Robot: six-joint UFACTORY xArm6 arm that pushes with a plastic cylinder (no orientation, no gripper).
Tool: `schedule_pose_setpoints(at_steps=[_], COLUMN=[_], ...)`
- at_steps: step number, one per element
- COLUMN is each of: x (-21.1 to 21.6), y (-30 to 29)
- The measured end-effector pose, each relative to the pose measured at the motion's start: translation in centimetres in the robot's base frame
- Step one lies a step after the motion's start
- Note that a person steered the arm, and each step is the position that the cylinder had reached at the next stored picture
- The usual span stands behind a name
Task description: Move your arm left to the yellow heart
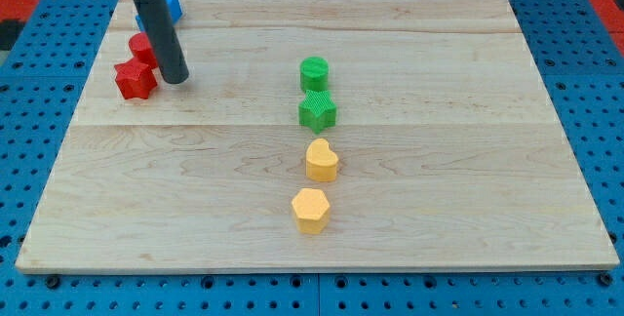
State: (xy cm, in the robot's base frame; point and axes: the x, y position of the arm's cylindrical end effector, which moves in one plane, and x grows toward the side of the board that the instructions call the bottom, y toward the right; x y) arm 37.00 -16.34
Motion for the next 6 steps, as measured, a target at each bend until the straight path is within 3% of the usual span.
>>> schedule_pose_setpoints(at_steps=[1, 2, 4, 5, 6], x=[3.1, 7.6, 9.2, 8.4, 11.7], y=[4.6, 5.4, -11.1, -3.6, 3.0])
